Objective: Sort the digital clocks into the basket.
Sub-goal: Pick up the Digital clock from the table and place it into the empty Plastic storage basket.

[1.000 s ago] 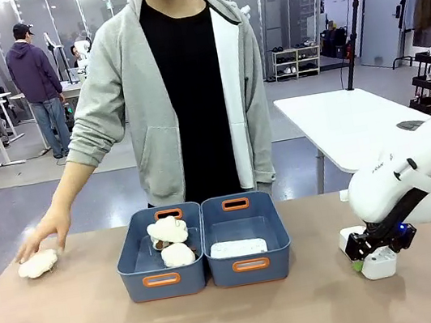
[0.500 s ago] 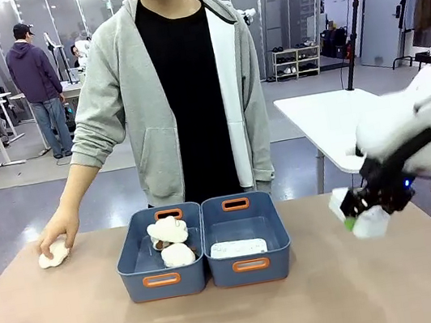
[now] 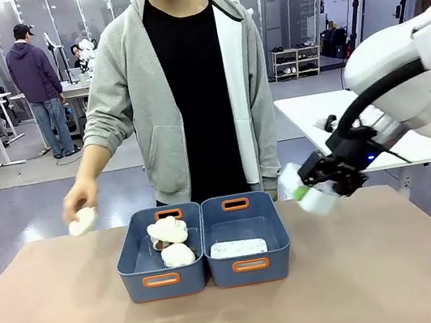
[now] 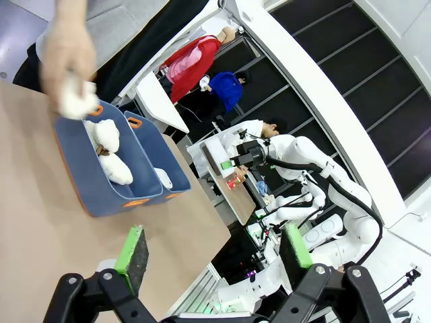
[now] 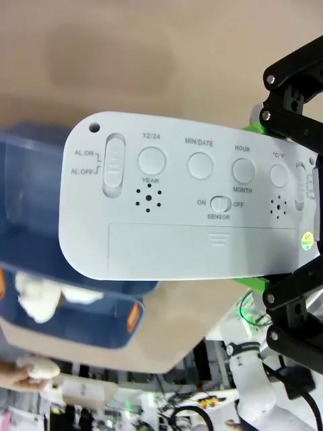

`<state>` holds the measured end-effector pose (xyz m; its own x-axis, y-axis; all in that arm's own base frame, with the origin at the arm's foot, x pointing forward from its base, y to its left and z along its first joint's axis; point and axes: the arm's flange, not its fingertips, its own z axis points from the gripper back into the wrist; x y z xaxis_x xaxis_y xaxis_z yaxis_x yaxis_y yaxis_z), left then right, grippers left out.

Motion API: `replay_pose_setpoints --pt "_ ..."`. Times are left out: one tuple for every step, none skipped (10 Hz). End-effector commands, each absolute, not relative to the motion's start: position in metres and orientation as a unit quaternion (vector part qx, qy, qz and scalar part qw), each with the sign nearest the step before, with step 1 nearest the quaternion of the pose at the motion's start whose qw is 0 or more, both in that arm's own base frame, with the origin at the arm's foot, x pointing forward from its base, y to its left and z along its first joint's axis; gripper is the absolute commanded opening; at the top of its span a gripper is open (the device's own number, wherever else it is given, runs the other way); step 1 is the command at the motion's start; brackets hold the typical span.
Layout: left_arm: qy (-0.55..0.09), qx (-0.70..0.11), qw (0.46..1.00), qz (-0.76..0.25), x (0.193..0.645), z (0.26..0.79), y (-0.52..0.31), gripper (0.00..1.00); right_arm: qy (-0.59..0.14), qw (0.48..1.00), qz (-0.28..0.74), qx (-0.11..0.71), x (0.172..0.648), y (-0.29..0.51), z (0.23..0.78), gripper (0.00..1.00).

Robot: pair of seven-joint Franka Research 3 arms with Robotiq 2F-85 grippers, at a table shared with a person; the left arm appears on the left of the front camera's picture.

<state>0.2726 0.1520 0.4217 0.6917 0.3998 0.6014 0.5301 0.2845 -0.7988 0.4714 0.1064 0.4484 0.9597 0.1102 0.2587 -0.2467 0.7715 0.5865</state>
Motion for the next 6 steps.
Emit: replay_pose_setpoints --pt "-0.396 -0.6 0.694 -0.051 0.272 0.425 0.152 1.0 -0.101 0.928 0.13 0.335 0.49 0.136 0.435 0.23" --pt "-0.396 -0.6 0.694 -0.051 0.272 0.425 0.152 1.0 -0.099 0.927 0.133 0.336 0.49 0.148 0.432 0.23" --pt "-0.396 -0.6 0.694 -0.051 0.272 0.425 0.152 1.0 -0.11 0.926 0.141 0.333 0.485 0.147 0.438 0.23" --pt "-0.396 -0.6 0.694 -0.051 0.272 0.425 0.152 1.0 -0.125 0.908 0.142 0.373 0.473 0.118 0.462 0.23" --pt "-0.396 -0.6 0.694 -0.051 0.272 0.425 0.152 1.0 -0.18 0.88 0.114 0.425 0.459 0.054 0.496 0.23" --pt "-0.396 -0.6 0.694 -0.051 0.272 0.425 0.152 1.0 -0.217 0.862 0.061 0.454 0.447 -0.005 0.515 0.23"
